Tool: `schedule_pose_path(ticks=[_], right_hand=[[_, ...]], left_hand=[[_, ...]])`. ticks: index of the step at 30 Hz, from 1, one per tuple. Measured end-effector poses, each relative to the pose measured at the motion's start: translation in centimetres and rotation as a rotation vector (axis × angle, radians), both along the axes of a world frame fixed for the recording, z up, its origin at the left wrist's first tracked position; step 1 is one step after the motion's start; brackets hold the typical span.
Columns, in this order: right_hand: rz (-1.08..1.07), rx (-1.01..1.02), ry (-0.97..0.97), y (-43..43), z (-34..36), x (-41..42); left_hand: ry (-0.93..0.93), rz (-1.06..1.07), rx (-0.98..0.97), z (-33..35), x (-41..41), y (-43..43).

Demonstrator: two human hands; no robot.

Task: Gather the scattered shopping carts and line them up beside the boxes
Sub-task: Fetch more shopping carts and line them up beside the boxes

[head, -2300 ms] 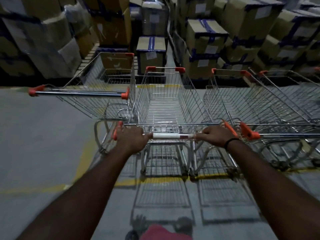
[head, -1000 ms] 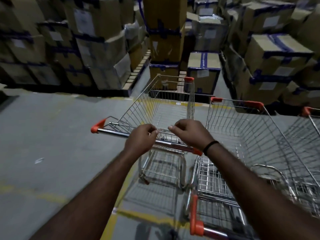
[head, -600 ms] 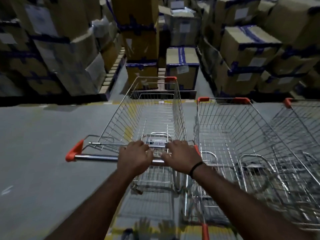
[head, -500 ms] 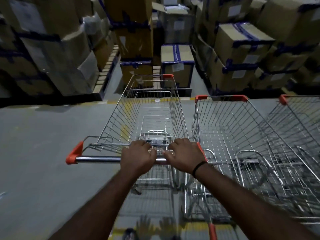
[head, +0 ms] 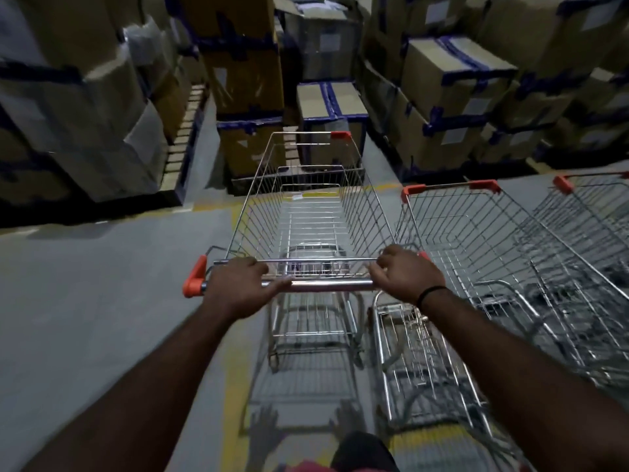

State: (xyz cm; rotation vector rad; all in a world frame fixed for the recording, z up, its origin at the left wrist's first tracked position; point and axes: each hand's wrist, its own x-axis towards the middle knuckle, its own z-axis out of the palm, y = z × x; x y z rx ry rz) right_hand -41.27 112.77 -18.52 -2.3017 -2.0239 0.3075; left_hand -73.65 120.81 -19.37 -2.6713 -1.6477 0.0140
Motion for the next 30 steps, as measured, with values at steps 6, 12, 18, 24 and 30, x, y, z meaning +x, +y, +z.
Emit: schedule_pose_path(ticks=[6,12,18,24,30], right_hand=[[-0.007,0.029,-0.025,5.2,-0.6,0.4],[-0.030,0.054,-0.133,11.5,-0.1,0.6],[-0.064,0.084,-0.097,14.9,-0.8,1.1],[0.035,0.066,-0.165,14.5,-0.7,0.4],[0.046,0.072,-0.177,12.4,-0.4,-0.9]], left_hand=[[0.044,0.013,0.056,0.2,0.5,5.4],[0.066,0.048,-0.055,1.6,1.7,10.8],[0.067,0.098,-0.011,1.1,2.4,11.2],[0.108,0.149,0.057,1.2,1.4,9.8],[0.065,0.160,0.047,1.1,0.1,8.3]])
